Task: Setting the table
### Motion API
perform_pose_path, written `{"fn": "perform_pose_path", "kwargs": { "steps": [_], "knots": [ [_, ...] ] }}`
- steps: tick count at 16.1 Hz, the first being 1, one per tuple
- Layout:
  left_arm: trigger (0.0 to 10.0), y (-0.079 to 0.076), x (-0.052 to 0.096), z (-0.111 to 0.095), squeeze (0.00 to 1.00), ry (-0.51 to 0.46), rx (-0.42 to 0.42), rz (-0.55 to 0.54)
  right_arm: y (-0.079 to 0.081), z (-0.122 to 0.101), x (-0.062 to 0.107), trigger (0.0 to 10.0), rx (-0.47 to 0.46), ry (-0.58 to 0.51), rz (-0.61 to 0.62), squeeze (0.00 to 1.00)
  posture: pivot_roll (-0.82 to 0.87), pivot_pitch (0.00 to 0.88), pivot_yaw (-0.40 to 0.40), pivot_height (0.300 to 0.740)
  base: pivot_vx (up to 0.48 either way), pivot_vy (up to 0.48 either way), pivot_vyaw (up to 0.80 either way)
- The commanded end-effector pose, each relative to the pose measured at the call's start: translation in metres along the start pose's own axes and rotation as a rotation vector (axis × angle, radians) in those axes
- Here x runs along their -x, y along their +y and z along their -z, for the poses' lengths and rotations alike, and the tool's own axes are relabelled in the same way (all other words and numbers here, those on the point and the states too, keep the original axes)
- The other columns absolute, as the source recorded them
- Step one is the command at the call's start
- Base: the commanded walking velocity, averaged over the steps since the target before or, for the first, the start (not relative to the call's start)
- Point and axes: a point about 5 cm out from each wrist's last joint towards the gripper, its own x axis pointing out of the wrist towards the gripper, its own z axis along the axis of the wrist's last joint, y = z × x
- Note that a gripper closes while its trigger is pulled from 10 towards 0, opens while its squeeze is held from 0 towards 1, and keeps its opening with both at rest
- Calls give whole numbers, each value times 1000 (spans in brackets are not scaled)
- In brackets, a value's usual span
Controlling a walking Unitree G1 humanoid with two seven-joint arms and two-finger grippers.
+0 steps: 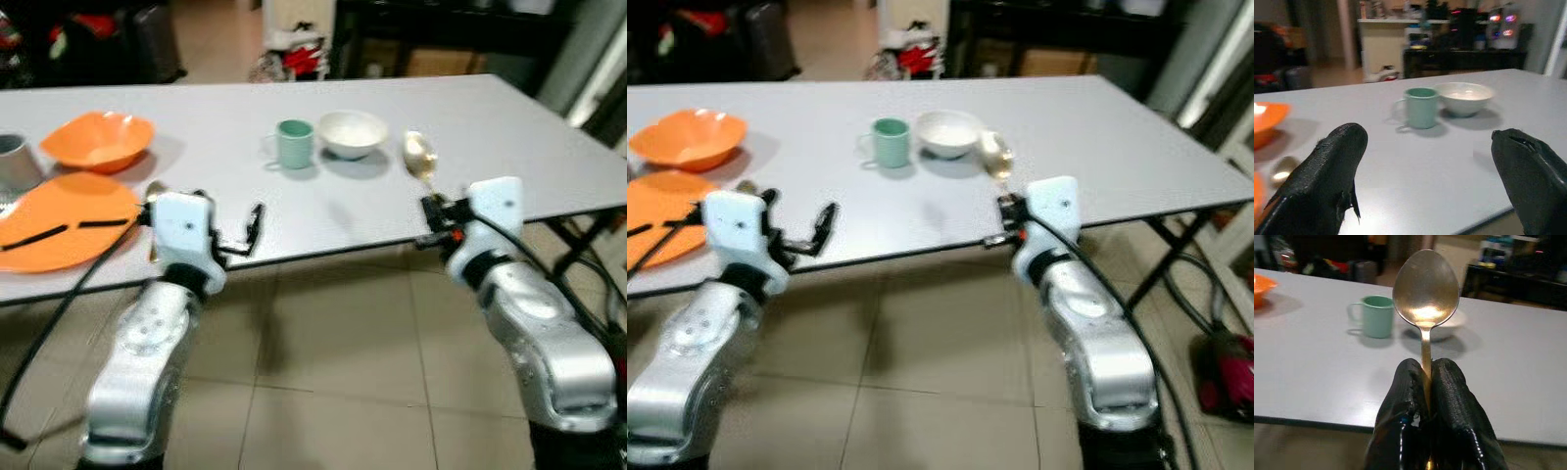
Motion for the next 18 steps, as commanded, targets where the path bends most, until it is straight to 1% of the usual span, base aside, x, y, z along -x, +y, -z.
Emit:
{"fn": "perform_pose_path", "kwargs": {
  "steps": [1, 6, 8, 12, 15, 18],
  "knots": [
    [10000, -5, -2, 0, 0, 0, 6, 23, -6, -3, 3, 10000, 15, -9, 21, 0, -110, 0, -39, 740, 255, 0, 0],
    [10000, -5, 0, 2, 0, 13, 1, 31, -2, 1, 2, 10000, 1, -3, 22, 0, -90, 0, -28, 740, 256, 0, 0],
    [10000, -4, -2, 0, 0, 8, -7, 28, -2, 3, 0, 10000, -8, 3, 22, 0, -70, 0, -42, 740, 257, 0, 0],
    [10000, -2, 7, 5, 0, 30, -13, 12, 1, 8, -5, 10000, -6, 16, -10, 0, -57, 0, -39, 740, 255, 0, 0],
    [10000, 1, 7, 4, 0, 32, -15, 7, 2, 11, -6, 10000, -21, 27, -15, 0, -53, 0, -36, 740, 271, 0, 0],
    [10000, 0, 3, 2, 0, 25, -17, 14, 4, 14, -5, 10000, -28, 33, -13, 0, -63, 0, -34, 740, 290, 0, 0]
  ]
}}
